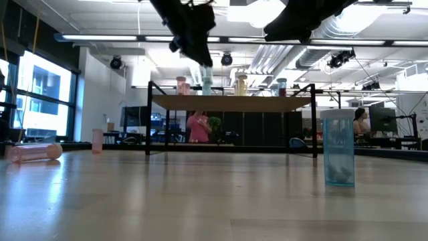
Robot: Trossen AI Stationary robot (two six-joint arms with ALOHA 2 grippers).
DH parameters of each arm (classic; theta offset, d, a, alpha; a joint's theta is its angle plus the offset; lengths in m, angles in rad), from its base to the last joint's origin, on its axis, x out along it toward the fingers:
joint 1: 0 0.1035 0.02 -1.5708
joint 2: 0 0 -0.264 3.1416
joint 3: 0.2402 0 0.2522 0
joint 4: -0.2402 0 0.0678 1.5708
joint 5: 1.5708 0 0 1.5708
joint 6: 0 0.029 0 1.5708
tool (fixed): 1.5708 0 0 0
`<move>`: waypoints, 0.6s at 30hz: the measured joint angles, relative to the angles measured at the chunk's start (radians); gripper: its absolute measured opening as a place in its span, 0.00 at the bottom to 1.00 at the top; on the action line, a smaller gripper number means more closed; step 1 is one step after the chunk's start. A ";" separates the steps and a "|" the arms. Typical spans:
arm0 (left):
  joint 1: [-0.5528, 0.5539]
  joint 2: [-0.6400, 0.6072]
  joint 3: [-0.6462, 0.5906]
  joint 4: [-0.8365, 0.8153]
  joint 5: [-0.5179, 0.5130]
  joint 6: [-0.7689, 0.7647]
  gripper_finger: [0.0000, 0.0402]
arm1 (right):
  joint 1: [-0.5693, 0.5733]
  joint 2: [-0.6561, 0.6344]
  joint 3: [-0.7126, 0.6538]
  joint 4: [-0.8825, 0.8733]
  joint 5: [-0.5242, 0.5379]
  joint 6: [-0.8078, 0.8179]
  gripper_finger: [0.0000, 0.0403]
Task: Pick and place medicine bottles onto shelf by color
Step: Put the light blue medicine bottle on the shelf
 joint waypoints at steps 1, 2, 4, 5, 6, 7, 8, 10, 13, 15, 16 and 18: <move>0.000 0.011 -0.002 -0.006 -0.004 0.011 0.29 | 0.000 0.000 0.000 0.000 0.000 0.000 0.40; 0.000 0.020 -0.002 -0.008 -0.008 0.016 0.29 | 0.000 0.000 0.000 0.000 0.000 0.000 0.40; 0.000 0.034 -0.001 -0.003 -0.011 0.016 0.29 | 0.000 0.000 0.000 0.000 0.000 0.000 0.40; 0.000 0.041 -0.001 -0.008 -0.013 0.016 0.29 | 0.000 0.000 0.000 0.000 0.000 -0.001 0.40; 0.000 0.048 -0.001 -0.010 -0.016 0.017 0.29 | 0.000 0.000 0.000 0.000 0.000 -0.002 0.40; 0.000 0.052 -0.001 -0.012 -0.016 0.016 0.29 | 0.000 0.000 0.000 0.000 0.000 -0.002 0.40; 0.000 0.054 -0.001 -0.018 -0.016 0.017 0.29 | 0.000 0.000 0.000 0.000 0.000 -0.002 0.40; 0.003 0.058 -0.001 -0.014 -0.026 0.016 0.29 | 0.000 0.000 0.000 0.000 0.000 -0.002 0.40; 0.015 0.061 -0.001 -0.024 -0.025 0.011 0.29 | 0.000 0.000 0.000 0.000 0.000 -0.002 0.40; 0.021 0.061 -0.001 -0.018 -0.020 0.002 0.29 | 0.000 0.000 0.000 0.000 0.000 0.000 0.40; 0.024 0.061 -0.001 -0.017 -0.016 -0.009 0.29 | 0.000 0.000 0.000 0.000 0.000 0.007 0.40; 0.029 0.061 -0.001 -0.017 -0.011 -0.029 0.29 | 0.000 0.000 0.000 0.000 0.000 0.016 0.40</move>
